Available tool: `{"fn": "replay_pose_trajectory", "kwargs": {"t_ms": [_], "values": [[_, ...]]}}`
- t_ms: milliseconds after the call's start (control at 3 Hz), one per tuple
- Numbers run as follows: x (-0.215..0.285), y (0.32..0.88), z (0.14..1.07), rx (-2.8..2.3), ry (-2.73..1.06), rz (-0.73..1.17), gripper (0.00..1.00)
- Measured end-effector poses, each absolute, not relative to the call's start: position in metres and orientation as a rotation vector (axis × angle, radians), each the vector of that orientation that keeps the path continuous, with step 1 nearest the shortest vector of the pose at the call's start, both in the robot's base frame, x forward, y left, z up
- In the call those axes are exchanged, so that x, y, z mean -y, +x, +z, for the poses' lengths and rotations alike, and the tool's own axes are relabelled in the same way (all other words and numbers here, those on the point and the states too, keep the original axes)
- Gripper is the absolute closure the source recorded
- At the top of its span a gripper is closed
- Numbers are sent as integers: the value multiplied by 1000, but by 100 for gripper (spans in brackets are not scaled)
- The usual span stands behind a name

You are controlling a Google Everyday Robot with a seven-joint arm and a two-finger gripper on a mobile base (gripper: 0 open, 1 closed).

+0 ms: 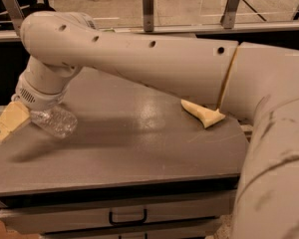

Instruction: Pick water bottle

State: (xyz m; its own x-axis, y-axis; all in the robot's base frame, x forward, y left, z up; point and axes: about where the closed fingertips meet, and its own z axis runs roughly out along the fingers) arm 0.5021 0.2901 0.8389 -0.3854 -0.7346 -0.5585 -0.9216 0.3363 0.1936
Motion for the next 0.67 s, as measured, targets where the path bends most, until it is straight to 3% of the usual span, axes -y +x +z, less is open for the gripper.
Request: {"fn": "replay_pose_trajectory", "kwargs": {"t_ms": [333, 667], "values": [[-301, 494, 831, -2247, -1440, 661, 18], [-297, 494, 834, -2250, -1409, 618, 42]]}}
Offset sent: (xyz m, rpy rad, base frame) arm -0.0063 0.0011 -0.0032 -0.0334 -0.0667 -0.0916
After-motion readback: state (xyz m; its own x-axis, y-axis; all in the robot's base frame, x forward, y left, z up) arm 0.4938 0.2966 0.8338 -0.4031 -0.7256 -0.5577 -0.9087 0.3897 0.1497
